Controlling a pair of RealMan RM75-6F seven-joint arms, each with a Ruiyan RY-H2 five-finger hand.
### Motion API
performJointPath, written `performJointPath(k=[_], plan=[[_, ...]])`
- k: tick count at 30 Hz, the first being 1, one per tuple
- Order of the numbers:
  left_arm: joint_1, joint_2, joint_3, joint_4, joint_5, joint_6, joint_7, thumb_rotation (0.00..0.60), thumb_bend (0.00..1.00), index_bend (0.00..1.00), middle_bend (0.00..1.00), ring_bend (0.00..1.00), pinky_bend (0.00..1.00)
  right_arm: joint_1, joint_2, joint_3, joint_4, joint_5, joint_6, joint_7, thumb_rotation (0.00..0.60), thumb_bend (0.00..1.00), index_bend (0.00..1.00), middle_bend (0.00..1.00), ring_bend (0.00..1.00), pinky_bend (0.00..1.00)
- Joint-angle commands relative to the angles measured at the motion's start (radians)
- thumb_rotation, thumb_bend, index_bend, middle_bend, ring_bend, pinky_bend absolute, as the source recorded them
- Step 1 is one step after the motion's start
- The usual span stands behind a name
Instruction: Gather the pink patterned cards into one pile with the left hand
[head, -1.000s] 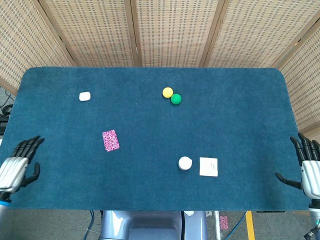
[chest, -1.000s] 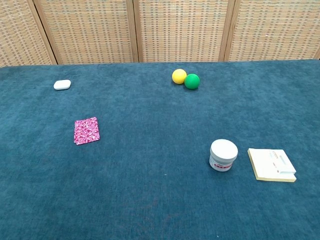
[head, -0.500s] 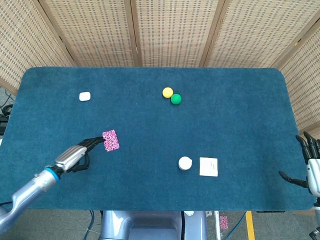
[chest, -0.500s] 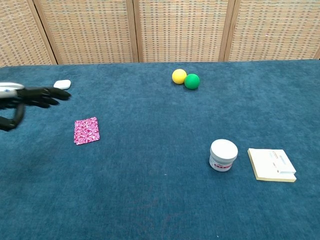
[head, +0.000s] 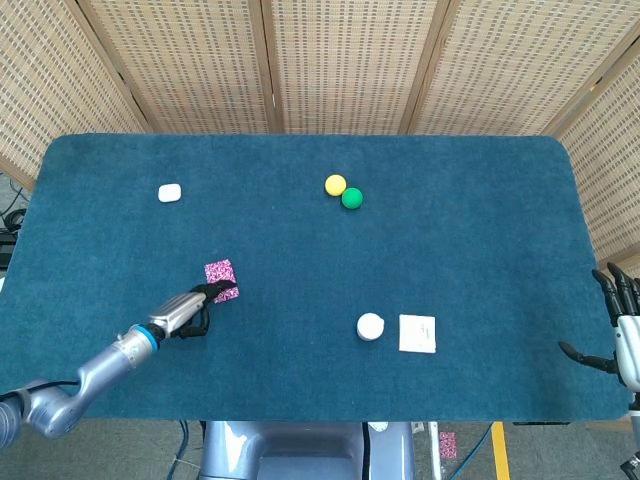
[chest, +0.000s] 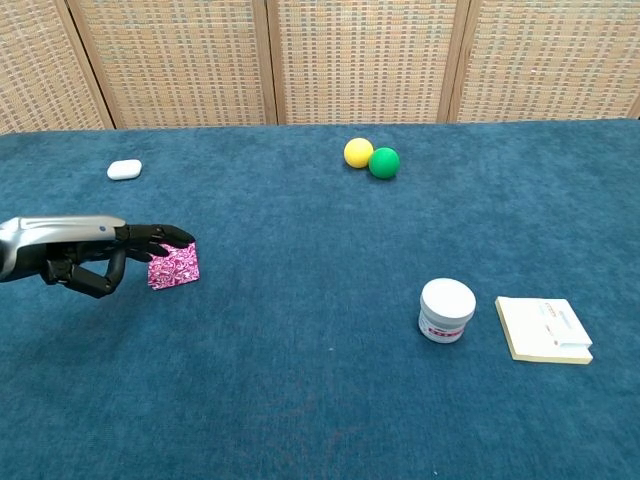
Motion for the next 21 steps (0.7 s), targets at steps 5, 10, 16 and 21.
performJointPath(k=[5,10,16,21], plan=[[-0.021,-0.025,0.002,0.006,-0.036,-0.023,0.043,0.6,1.0,0.0,0.0,0.0,0.0,0.001,0.0,-0.001,0.001,-0.001,-0.002,0.001,0.6,0.0,0.0,0.0,0.0,0.0],[-0.034,-0.04,-0.002,0.008,-0.066,-0.04,0.067,0.6,1.0,0.0,0.0,0.0,0.0,0.001,0.001,0.0,0.002,0.001,-0.004,0.008,0.6,0.0,0.0,0.0,0.0,0.0],[-0.051,-0.047,-0.001,0.001,-0.098,-0.066,0.098,0.6,1.0,0.0,0.0,0.0,0.0,0.001,0.004,0.001,0.005,0.003,-0.005,0.018,0.6,0.0,0.0,0.0,0.0,0.0],[-0.065,-0.034,0.005,-0.036,-0.123,-0.095,0.118,0.6,1.0,0.0,0.0,0.0,0.0,0.001,0.005,0.001,0.007,0.003,-0.006,0.021,0.6,0.0,0.0,0.0,0.0,0.0]])
